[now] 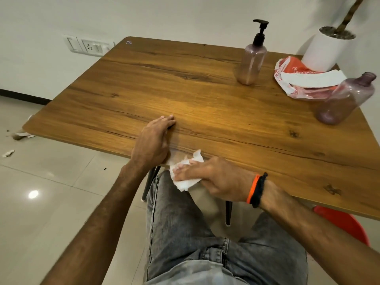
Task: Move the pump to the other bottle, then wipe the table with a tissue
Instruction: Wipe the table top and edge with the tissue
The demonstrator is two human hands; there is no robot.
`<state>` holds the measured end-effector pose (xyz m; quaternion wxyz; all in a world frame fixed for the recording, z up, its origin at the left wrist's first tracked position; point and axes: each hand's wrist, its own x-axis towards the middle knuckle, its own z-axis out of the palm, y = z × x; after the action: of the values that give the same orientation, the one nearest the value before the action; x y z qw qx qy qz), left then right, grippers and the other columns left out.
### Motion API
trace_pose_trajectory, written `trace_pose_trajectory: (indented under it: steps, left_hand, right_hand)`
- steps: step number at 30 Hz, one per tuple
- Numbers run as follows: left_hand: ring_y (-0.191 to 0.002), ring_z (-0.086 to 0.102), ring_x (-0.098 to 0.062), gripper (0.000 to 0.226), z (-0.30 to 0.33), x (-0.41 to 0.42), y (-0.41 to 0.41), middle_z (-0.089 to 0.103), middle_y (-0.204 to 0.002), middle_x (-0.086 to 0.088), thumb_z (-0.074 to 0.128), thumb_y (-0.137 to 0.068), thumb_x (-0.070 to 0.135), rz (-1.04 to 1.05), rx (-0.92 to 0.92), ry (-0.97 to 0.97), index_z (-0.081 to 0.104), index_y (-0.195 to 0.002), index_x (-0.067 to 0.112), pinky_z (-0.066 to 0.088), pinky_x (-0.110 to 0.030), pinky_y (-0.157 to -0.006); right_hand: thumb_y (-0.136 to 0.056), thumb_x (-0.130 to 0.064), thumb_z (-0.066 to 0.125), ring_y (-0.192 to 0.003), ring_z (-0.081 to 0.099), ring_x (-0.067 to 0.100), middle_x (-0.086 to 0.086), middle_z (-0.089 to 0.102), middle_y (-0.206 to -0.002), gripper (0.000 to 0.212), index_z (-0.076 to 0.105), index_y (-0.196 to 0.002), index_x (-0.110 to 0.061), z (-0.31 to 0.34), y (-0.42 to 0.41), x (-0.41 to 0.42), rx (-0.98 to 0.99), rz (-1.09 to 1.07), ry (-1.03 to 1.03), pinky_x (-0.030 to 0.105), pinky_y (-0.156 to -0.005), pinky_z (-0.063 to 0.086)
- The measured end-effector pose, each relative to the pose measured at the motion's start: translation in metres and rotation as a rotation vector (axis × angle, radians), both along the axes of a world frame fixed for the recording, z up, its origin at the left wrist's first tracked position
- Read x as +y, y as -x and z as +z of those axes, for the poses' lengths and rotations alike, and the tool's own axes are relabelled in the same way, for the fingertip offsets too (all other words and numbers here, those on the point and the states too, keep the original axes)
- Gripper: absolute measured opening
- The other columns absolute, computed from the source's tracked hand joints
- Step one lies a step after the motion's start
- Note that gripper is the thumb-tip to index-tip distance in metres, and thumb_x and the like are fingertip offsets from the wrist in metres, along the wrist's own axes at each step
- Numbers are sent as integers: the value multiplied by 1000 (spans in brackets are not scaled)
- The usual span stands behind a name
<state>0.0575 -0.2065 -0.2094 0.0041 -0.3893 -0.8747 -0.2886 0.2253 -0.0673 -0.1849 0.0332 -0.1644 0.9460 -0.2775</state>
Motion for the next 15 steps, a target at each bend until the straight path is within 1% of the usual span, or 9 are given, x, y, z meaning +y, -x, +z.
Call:
trace_pose_trajectory:
  steps: [2,4,6,7,8,10,11,12,15]
  left_hand:
    - [-140,38,-20,40,-1,0,0,47,-148,-1,39,-98,11,5,5,5,51,-137,14,29,-43,-117]
    - [-140,36,-20,40,-2,1,0,46,-148,-1,39,-98,12,5,9,8,50,-137,14,28,-43,-117]
    - [-140,36,-20,41,-1,1,0,46,-148,-1,39,-98,12,0,13,4,51,-137,14,28,-44,-117]
    - [-140,36,-20,41,-1,1,0,46,-148,-1,39,-98,13,-5,15,4,51,-137,14,29,-44,-117]
    - [-141,36,-20,41,-1,1,0,46,-148,-2,39,-98,13,-7,16,6,50,-137,14,29,-44,-117]
    - [-141,36,-21,41,0,0,0,46,-148,-2,39,-98,12,-5,16,9,50,-138,14,28,-44,-117]
    - [-141,36,-21,41,0,0,-1,46,-148,-2,40,-98,12,-6,20,9,50,-138,13,28,-44,-117]
    - [-140,37,-21,41,0,0,-1,47,-148,-3,40,-98,11,-7,24,8,50,-137,13,29,-43,-117]
    - [-140,37,-22,41,1,0,-1,47,-148,-4,39,-98,11,-10,27,6,50,-137,12,28,-42,-117]
  right_hand:
    - [-91,-2,44,-109,64,33,12,69,-120,44,63,-126,-21,11,-7,8,-53,-24,136,50,-92,50]
    - [-92,-6,42,-109,66,26,9,69,-120,42,63,-126,-20,22,-4,22,-33,-109,304,45,-90,54]
    - [-94,-3,44,-110,64,18,6,67,-125,39,63,-125,-17,29,6,41,35,-262,435,41,-88,54]
    - [-95,-2,44,-110,63,14,2,66,-126,40,63,-125,-20,31,12,51,90,-355,407,39,-88,53]
    - [-94,0,45,-112,62,11,-1,65,-127,42,63,-125,-23,32,21,60,150,-446,316,37,-92,51]
    - [-90,4,44,-121,58,14,-2,64,-129,49,64,-125,-24,31,39,74,222,-567,96,33,-104,44]
    - [-88,6,44,-122,57,17,1,64,-129,50,64,-125,-23,29,46,78,215,-591,28,32,-106,43]
    - [-89,5,43,-122,58,21,4,64,-129,50,64,-125,-22,25,53,82,183,-601,-22,32,-105,44]
    - [-94,-3,43,-117,57,33,15,62,-128,46,60,-129,-27,11,59,85,51,-613,-161,37,-99,46]
